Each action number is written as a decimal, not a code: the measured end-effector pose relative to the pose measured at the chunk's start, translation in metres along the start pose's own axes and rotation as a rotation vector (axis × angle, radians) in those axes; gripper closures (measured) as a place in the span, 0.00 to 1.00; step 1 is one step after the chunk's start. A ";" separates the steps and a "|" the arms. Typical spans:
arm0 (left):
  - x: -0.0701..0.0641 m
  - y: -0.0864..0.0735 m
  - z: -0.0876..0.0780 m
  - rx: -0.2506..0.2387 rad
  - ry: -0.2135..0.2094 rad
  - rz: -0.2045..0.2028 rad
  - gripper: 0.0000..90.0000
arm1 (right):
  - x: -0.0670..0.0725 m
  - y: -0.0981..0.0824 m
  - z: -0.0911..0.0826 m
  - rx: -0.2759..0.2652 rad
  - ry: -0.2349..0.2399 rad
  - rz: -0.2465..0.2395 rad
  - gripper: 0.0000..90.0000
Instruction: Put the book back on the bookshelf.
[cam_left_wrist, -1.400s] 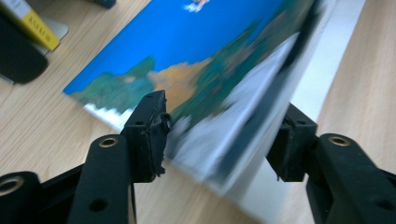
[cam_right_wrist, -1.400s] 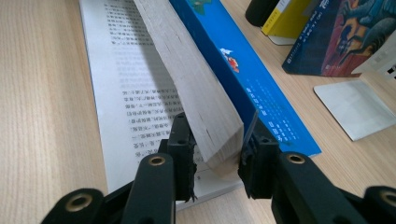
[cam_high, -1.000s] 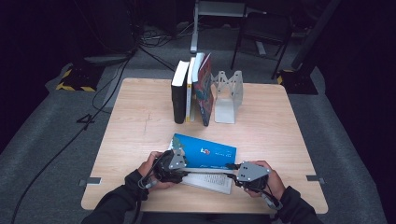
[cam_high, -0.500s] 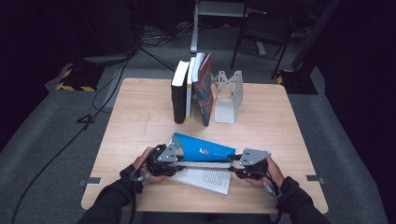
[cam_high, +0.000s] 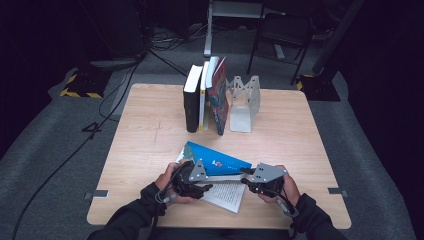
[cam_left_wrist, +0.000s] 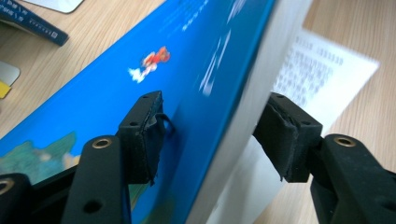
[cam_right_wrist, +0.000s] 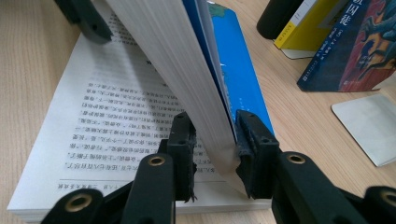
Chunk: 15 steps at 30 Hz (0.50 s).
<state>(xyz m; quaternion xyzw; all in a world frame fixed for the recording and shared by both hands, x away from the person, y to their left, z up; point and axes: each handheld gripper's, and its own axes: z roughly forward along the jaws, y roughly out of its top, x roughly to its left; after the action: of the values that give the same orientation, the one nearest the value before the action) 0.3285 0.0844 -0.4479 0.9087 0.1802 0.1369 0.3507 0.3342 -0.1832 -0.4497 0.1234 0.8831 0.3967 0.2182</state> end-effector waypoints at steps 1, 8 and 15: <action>-0.002 0.001 0.001 0.003 0.019 -0.022 0.49 | 0.001 0.001 0.000 0.005 -0.002 -0.006 0.75; -0.007 0.008 0.004 -0.021 0.077 -0.029 0.60 | 0.003 0.006 -0.001 0.008 -0.006 -0.016 0.75; -0.021 0.016 0.010 -0.017 0.096 0.042 0.77 | 0.006 0.007 0.000 0.014 0.003 -0.029 0.73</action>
<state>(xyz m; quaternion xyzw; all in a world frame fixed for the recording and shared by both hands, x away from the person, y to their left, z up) 0.3173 0.0587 -0.4464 0.9018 0.1764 0.1890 0.3463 0.3294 -0.1769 -0.4462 0.1116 0.8878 0.3877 0.2217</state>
